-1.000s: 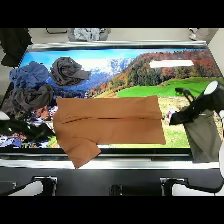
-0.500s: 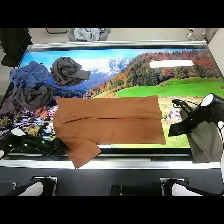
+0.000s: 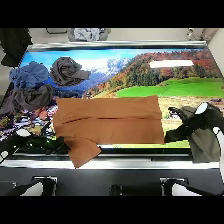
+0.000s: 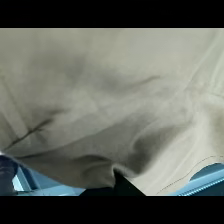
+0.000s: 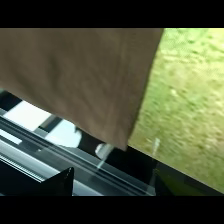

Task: Fold the shirts.

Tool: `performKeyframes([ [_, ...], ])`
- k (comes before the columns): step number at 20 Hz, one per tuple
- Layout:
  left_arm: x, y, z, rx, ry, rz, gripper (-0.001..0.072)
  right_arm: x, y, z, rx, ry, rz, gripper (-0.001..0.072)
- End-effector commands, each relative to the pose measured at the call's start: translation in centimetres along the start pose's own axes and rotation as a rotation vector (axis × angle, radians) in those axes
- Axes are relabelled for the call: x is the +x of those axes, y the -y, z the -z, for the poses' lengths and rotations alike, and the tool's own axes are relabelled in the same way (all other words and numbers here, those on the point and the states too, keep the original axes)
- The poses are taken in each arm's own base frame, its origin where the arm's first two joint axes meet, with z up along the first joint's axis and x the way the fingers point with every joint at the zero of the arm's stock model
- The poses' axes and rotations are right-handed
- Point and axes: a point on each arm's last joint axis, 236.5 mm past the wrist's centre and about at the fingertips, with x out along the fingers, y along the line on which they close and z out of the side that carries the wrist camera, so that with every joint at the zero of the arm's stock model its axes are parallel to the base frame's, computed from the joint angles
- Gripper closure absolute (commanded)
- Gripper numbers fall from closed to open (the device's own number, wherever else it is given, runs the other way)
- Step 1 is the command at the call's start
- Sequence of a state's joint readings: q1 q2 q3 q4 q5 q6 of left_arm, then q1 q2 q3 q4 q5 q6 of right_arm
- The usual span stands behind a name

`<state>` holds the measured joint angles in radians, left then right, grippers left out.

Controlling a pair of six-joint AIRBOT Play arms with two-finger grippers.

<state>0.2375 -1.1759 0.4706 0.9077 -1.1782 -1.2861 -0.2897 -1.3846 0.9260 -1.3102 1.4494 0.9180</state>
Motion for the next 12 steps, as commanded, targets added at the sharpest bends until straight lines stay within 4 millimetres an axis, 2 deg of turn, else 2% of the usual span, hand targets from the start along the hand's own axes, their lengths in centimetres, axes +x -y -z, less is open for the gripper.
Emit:
performKeyframes([
  [1,0.0,0.0,0.0,0.011,0.003,-0.002,0.0682,1.6,-0.5,-1.2,0.059,0.07,-0.03,0.0105],
  [4,0.0,0.0,0.0,0.011,0.003,-0.002,0.0681,2.0,-0.8,-2.3,0.095,0.117,-0.054,0.0125],
  [6,0.0,0.0,0.0,0.011,0.002,-0.002,0.0681,2.8,-1.1,-2.4,0.122,0.135,-0.073,0.0184],
  [9,0.0,0.0,-0.3,0.011,0.012,-0.005,0.0681,3.7,-1.0,-2.1,0.153,0.135,-0.07,0.0488],
  [10,0.0,-0.1,-0.3,0.011,0.014,-0.005,0.0681,3.7,-0.9,-2.1,0.152,0.134,-0.066,0.0663],
  [12,-0.2,0.1,-0.5,0.022,0.025,-0.005,0.0683,3.4,-1.0,-2.3,0.123,0.147,-0.066,0.0668],
])
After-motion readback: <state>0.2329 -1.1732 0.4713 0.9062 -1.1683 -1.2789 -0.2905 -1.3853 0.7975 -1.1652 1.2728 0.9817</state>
